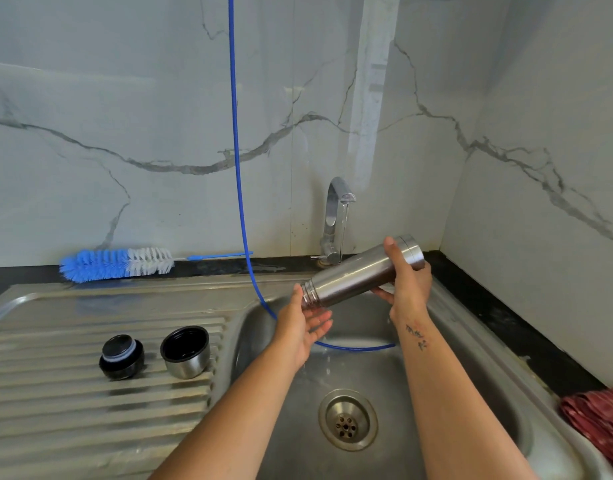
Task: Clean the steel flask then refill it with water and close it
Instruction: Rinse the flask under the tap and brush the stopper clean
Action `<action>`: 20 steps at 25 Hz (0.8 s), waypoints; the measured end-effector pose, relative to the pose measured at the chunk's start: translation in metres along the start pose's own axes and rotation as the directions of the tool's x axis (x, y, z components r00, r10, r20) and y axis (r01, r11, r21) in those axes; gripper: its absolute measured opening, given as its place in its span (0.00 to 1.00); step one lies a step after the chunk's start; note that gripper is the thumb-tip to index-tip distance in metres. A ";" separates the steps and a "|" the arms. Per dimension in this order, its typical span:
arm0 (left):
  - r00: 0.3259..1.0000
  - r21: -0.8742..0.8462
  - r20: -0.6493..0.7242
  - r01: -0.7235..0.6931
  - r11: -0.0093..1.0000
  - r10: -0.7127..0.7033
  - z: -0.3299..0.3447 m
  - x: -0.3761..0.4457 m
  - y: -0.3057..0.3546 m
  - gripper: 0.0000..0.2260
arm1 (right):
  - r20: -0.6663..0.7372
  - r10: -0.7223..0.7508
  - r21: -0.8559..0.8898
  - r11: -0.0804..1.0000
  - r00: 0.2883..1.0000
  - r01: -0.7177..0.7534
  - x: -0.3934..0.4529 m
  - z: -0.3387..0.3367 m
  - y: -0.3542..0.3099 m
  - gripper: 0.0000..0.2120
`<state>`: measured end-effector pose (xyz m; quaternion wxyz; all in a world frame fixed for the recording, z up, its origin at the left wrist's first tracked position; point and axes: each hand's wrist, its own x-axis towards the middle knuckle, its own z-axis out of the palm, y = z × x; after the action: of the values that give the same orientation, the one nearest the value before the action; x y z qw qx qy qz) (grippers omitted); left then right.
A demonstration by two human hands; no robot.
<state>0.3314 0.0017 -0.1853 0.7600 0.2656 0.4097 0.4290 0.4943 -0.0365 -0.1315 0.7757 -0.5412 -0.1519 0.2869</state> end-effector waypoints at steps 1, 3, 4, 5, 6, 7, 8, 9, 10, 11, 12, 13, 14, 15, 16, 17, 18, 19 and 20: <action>1.000 -0.025 -0.003 0.011 1.000 -0.011 -0.004 -0.005 0.003 0.17 | 0.042 -0.003 -0.019 1.000 0.999 0.004 -0.006 0.001 -0.001 0.36; 0.998 -0.012 -0.016 0.053 0.999 -0.054 -0.016 -0.009 0.000 0.18 | 0.174 -0.032 -0.083 0.995 0.984 0.047 -0.018 0.002 -0.002 0.33; 0.996 0.020 -0.026 0.081 0.996 -0.081 -0.023 -0.013 0.000 0.19 | 0.248 -0.057 -0.133 0.987 0.967 0.092 -0.026 0.001 -0.003 0.33; 0.993 0.057 -0.034 0.111 0.992 -0.109 -0.031 -0.018 -0.002 0.19 | 0.310 -0.076 -0.177 0.975 0.948 0.137 -0.034 0.001 -0.003 0.34; 0.991 0.118 -0.046 0.130 0.985 -0.125 -0.038 -0.021 -0.002 0.18 | 0.352 -0.090 -0.212 0.962 0.931 0.174 -0.042 0.000 -0.004 0.35; 0.989 0.180 -0.058 0.145 0.973 -0.137 -0.045 -0.027 0.000 0.16 | 0.373 -0.098 -0.238 0.951 0.923 0.198 -0.053 0.000 -0.005 0.36; 0.989 0.275 -0.076 0.140 0.951 -0.123 -0.050 -0.035 0.003 0.14 | 0.376 -0.110 -0.265 0.939 0.920 0.220 -0.062 0.000 -0.005 0.36; 0.993 0.402 -0.084 0.109 0.909 -0.081 -0.056 -0.041 0.006 0.10 | 0.375 -0.135 -0.303 0.917 0.917 0.259 -0.071 0.000 -0.003 0.36; 0.998 0.546 -0.067 0.031 0.837 0.006 -0.063 -0.044 0.009 0.07 | 0.381 -0.170 -0.349 0.884 0.909 0.311 -0.079 0.000 0.000 0.37; 0.994 0.672 0.007 -0.086 0.736 0.110 -0.069 -0.047 0.010 0.10 | 0.400 -0.209 -0.396 0.839 0.892 0.374 -0.087 0.001 0.004 0.39; 0.974 0.743 0.117 -0.216 0.634 0.194 -0.074 -0.051 0.010 0.19 | 0.427 -0.241 -0.440 0.787 0.871 0.433 -0.095 0.003 0.008 0.41; 0.944 0.763 0.227 -0.325 0.559 0.240 -0.077 -0.054 0.010 0.28 | 0.454 -0.265 -0.477 0.734 0.851 0.483 -0.101 0.005 0.011 0.42; 0.915 0.765 0.308 -0.401 0.503 0.261 -0.078 -0.058 0.008 0.33 | 0.476 -0.282 -0.505 0.687 0.833 0.522 -0.108 0.008 0.014 0.43; 0.881 0.757 0.369 -0.469 0.455 0.296 -0.075 -0.063 0.007 0.34 | 0.493 -0.300 -0.522 0.649 0.817 0.553 -0.113 0.011 0.013 0.43; 0.851 0.755 0.392 -0.515 0.406 0.349 -0.073 -0.064 0.007 0.33 | 0.498 -0.318 -0.526 0.629 0.807 0.573 -0.117 0.013 0.010 0.43; 0.816 0.738 0.404 -0.558 0.380 0.414 -0.069 -0.066 0.010 0.33 | 0.495 -0.345 -0.511 0.627 0.798 0.588 -0.119 0.015 0.006 0.43; 0.779 0.717 0.405 -0.596 0.363 0.480 -0.065 -0.067 0.015 0.32 | 0.486 -0.381 -0.478 0.637 0.786 0.605 -0.120 0.017 0.000 0.42; 0.740 0.683 0.408 -0.636 0.359 0.534 -0.062 -0.067 0.020 0.31 | 0.472 -0.420 -0.443 0.647 0.775 0.620 -0.120 0.017 -0.005 0.41; 0.713 0.663 0.411 -0.661 0.350 0.568 -0.060 -0.065 0.024 0.31 | 0.458 -0.448 -0.415 0.656 0.767 0.631 -0.120 0.018 -0.007 0.41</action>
<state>0.2506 -0.0399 -0.1734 0.3704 0.7209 0.3793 0.4463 0.3919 -0.0979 -0.1091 0.6026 -0.6144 -0.5050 0.0665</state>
